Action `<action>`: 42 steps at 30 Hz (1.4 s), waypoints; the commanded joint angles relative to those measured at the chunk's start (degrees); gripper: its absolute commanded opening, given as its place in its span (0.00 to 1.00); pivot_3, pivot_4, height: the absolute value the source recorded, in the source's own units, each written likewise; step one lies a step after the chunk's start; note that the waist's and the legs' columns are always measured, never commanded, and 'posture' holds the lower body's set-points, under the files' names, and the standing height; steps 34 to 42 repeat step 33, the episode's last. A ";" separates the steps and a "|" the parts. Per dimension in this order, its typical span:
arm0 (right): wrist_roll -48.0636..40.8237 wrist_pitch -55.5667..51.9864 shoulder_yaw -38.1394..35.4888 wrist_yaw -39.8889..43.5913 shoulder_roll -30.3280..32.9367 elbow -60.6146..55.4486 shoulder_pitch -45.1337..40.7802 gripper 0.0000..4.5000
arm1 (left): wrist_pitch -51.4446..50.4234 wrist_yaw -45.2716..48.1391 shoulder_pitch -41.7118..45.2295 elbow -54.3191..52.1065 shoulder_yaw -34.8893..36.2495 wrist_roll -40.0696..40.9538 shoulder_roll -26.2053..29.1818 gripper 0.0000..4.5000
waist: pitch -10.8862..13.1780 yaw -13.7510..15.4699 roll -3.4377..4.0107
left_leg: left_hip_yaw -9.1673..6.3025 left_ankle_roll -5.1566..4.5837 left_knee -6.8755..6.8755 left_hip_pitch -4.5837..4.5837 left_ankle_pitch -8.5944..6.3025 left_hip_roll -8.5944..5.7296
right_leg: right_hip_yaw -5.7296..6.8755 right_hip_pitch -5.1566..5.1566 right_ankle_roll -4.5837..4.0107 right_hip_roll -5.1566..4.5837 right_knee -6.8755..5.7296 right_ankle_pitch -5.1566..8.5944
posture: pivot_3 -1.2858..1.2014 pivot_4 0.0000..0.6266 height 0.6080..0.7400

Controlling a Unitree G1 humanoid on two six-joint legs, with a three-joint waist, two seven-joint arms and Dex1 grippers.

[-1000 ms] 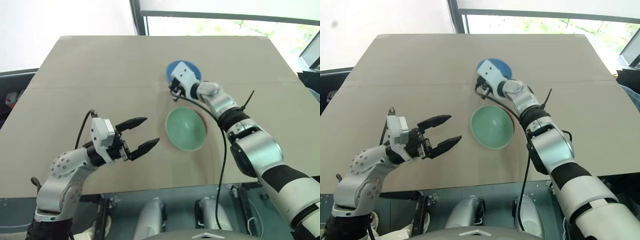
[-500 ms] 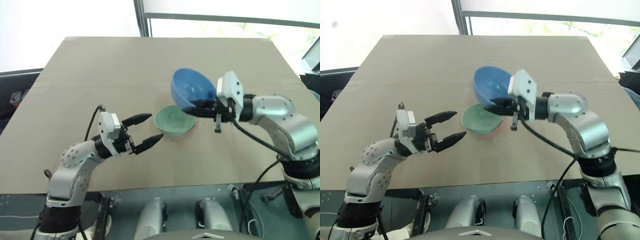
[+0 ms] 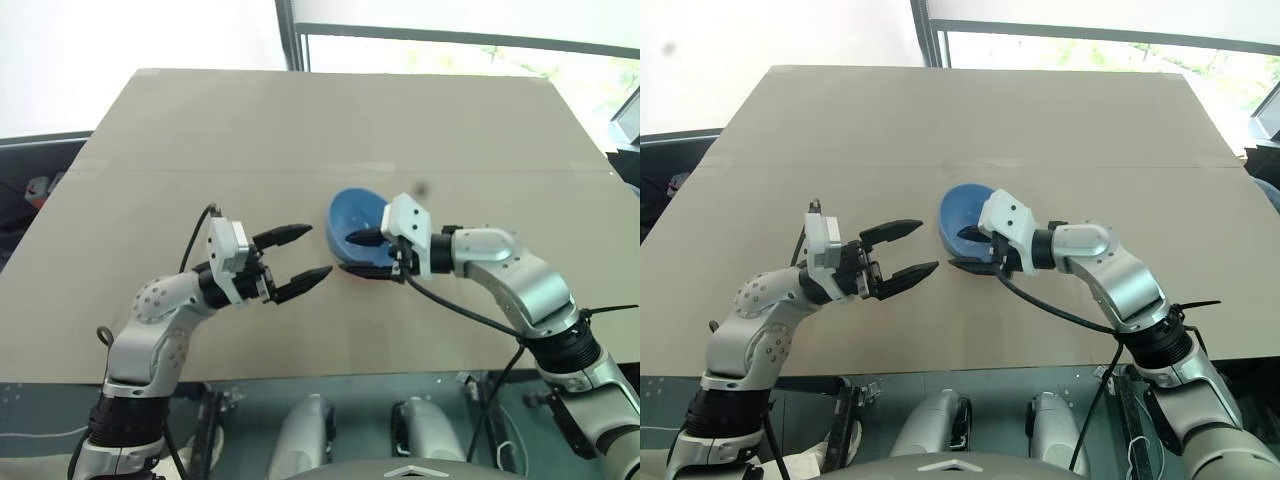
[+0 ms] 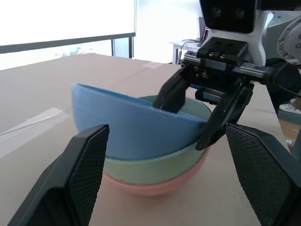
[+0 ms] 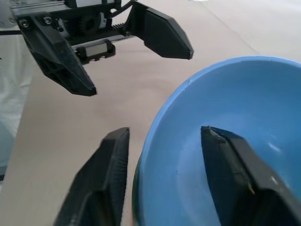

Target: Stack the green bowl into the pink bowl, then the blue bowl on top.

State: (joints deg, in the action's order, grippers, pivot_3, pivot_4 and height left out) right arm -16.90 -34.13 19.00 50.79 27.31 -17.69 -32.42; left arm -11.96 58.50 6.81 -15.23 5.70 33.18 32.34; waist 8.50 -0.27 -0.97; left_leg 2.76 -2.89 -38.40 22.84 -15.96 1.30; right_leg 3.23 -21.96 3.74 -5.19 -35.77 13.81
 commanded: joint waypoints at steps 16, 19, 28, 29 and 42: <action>-9.23 5.01 -39.22 3.18 17.58 -9.01 31.04 0.99 | -7.69 -7.90 -9.78 -8.44 8.55 1.65 5.78 0.92 | 0.00 1.14 -0.01 | -0.01 -0.04 -0.02 -0.08 -0.02 -0.02 | -0.01 0.13 -0.01 -0.12 0.30 0.00 | 0.52 0.24 1.00; -11.60 4.19 -46.51 4.61 19.70 -9.32 36.49 1.00 | -8.47 -6.13 -11.19 -7.55 11.45 3.08 8.35 0.92 | 0.00 1.04 0.01 | 0.04 -0.03 -0.01 -0.16 -0.02 0.03 | -0.07 0.14 -0.02 -0.08 0.26 0.01 | 0.52 0.24 1.00; -15.93 2.40 -53.31 6.76 22.30 -11.40 43.03 1.00 | -10.38 -3.66 -11.49 -7.50 13.40 4.54 11.05 0.92 | -0.02 1.13 -0.01 | 0.01 -0.06 -0.03 -0.28 -0.04 0.01 | -0.09 0.23 -0.06 -0.12 0.17 0.03 | 0.52 0.24 1.00; -16.43 2.18 -53.29 6.69 22.43 -11.72 43.03 1.00 | -10.56 -3.31 -11.20 -7.31 13.36 4.65 11.30 0.92 | -0.02 1.13 -0.01 | 0.02 -0.06 -0.03 -0.27 -0.04 0.01 | -0.09 0.22 -0.03 -0.12 0.17 0.02 | 0.52 0.24 1.00; -17.41 1.40 -53.13 6.12 22.67 -12.84 43.59 1.00 | -10.67 -1.67 -11.08 -7.33 12.96 4.45 12.31 0.92 | -0.02 1.12 -0.01 | 0.01 -0.06 -0.03 -0.26 -0.04 0.01 | -0.09 0.22 -0.03 -0.11 0.19 0.02 | 0.52 0.24 1.00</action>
